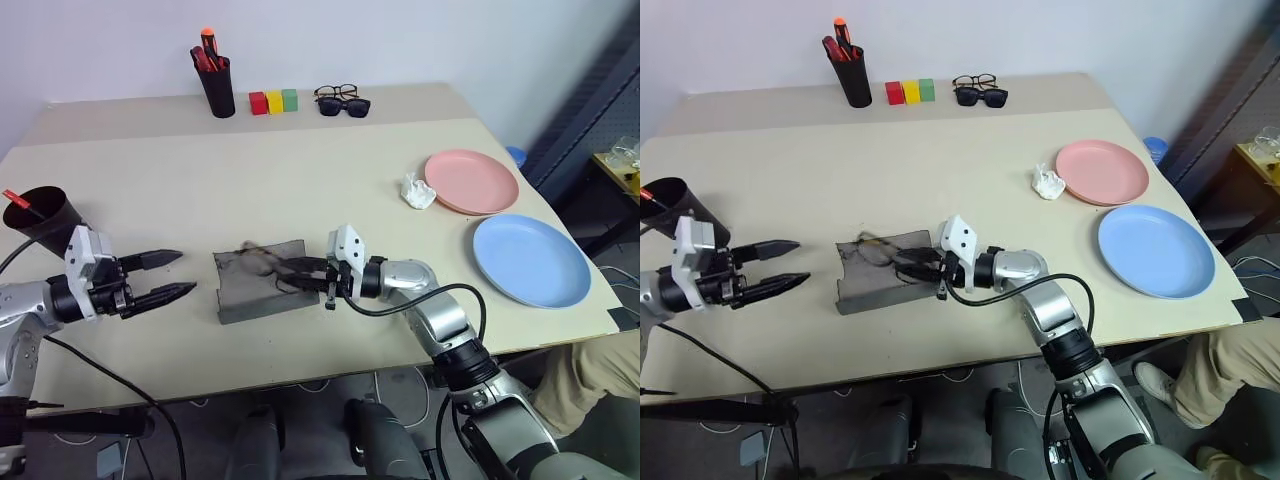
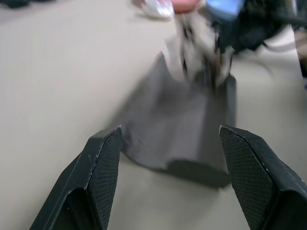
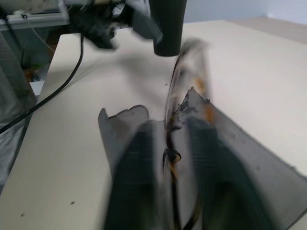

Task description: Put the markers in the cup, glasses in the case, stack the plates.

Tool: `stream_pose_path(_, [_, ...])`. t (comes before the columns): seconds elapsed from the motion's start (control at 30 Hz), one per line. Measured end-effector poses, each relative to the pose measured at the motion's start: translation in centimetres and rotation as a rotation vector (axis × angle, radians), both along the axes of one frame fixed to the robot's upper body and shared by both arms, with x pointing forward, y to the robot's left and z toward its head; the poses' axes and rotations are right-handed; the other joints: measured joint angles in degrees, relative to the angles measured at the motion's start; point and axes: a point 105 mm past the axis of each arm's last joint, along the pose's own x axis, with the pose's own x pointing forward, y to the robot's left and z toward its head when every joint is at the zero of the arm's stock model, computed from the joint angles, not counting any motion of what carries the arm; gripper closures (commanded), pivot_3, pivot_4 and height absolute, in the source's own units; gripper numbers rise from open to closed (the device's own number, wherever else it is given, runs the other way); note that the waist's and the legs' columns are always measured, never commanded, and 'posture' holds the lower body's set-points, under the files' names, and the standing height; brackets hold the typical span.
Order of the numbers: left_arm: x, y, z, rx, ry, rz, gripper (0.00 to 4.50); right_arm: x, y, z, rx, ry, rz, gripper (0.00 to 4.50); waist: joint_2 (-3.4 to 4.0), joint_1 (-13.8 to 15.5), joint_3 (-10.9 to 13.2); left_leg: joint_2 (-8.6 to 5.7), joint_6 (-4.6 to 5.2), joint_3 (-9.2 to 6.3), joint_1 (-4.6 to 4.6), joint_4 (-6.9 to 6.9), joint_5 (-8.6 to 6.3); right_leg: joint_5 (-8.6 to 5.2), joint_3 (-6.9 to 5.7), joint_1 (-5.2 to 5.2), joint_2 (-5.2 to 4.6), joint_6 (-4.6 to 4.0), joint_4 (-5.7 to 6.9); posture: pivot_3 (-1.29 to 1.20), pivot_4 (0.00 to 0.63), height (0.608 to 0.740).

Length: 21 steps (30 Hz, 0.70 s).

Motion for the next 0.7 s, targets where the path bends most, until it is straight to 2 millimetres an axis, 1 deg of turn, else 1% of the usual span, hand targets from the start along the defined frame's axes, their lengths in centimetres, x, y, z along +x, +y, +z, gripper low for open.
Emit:
stream_pose_path(0.13, [1.3,-0.3,1.4,-0.053,-0.025,0.04,1.2,0.1,-0.9,-0.9,-0.03,0.012,-0.027,0.01,0.0,0.07,0.0,0.0,0.0,-0.01,-0.01,0.0,0.0,0.0,0.0,0.01,0.01,0.01,0.0,0.0,0.15,0.74])
stream_pose_path(0.2, [2.2,-0.8,2.1,-0.07,-0.036,0.06,1.2,0.0,-1.5,-1.3,-0.037,0.025,-0.052,0.01,0.0,0.19,0.0,-0.01,0.0,-0.01,-0.01,0.01,0.0,0.0,0.0,0.02,0.01,0.01,0.01,0.0,0.15,0.74])
stream_pose_path(0.27, [2.9,-1.7,2.4,-0.061,-0.039,0.058,1.2,-0.1,-2.3,-1.1,-0.039,0.026,-0.082,0.01,0.0,0.15,0.0,-0.02,0.0,-0.01,-0.01,0.02,0.0,0.01,0.0,0.04,0.02,0.02,0.01,0.0,0.15,0.74])
stream_pose_path(0.33, [3.5,-2.9,2.3,-0.044,-0.032,0.032,1.2,-0.3,-3.7,-0.2,-0.03,0.011,-0.125,0.01,-0.01,0.31,-0.01,-0.03,0.0,-0.01,0.0,0.03,0.0,0.0,0.0,0.05,0.01,0.03,0.01,0.0,0.15,0.74])
stream_pose_path(0.37, [3.7,-3.2,2.2,-0.031,-0.027,0.025,1.2,-0.4,-4.3,0.1,-0.028,0.009,-0.144,0.01,-0.03,0.24,-0.02,-0.03,0.0,-0.01,0.0,0.03,0.0,0.0,0.0,0.05,0.02,0.03,0.0,0.0,0.15,0.74])
stream_pose_path(0.4, [4.1,-3.9,2.0,-0.006,-0.026,0.011,1.45,-0.8,-5.4,0.2,-0.03,0.01,-0.177,0.0,-0.03,0.35,-0.02,-0.04,0.0,-0.02,-0.01,0.02,0.0,0.0,0.0,0.06,0.02,0.03,0.0,0.0,0.15,0.74])
stream_pose_path(0.47, [4.9,-4.6,1.9,0.015,-0.014,-0.002,2.03,-1.8,-7.4,-0.1,-0.048,0.023,-0.239,0.0,-0.05,0.65,-0.03,-0.05,0.0,-0.04,-0.02,0.03,0.0,-0.02,-0.01,0.07,0.02,0.04,-0.01,0.0,0.15,0.74])
stream_pose_path(0.5, [5.5,-4.7,2.0,0.021,-0.007,0.0,2.47,-2.2,-8.4,-0.3,-0.063,0.028,-0.27,0.0,-0.05,0.49,-0.02,-0.05,0.0,-0.02,-0.02,0.05,0.0,-0.02,0.01,0.07,0.02,0.04,-0.02,0.0,0.15,0.74])
stream_pose_path(0.57, [6.6,-4.8,2.2,0.041,-0.001,-0.003,3.54,-3.6,-10.7,-1.0,-0.112,0.034,-0.34,0.0,-0.05,0.56,-0.03,-0.07,0.0,-0.03,-0.01,0.06,0.0,-0.06,0.0,0.08,0.01,0.12,-0.02,0.0,0.15,0.74])
stream_pose_path(0.6, [7.1,-4.5,2.3,0.057,-0.002,0.006,4.06,-4.2,-12.1,-1.3,-0.149,0.038,-0.377,0.0,-0.06,0.48,-0.03,-0.07,0.0,-0.02,-0.01,0.06,0.0,-0.07,0.01,0.09,0.01,0.12,-0.06,0.0,0.15,0.74])
stream_pose_path(0.63, [7.7,-4.5,2.2,0.075,0.002,0.008,4.43,-4.8,-13.3,-1.7,-0.181,0.043,-0.407,0.0,-0.06,0.42,-0.03,-0.07,0.0,-0.02,-0.01,0.07,0.0,-0.07,0.01,0.1,0.01,0.12,-0.07,0.0,0.15,0.74])
stream_pose_path(0.7, [8.9,-4.7,2.1,0.105,0.004,-0.001,4.43,-6.2,-15.5,-2.6,-0.247,0.074,-0.458,0.0,-0.08,0.39,-0.04,-0.08,0.0,-0.03,0.0,0.09,0.0,-0.08,0.01,0.13,0.01,0.14,-0.08,0.0,0.15,0.74])
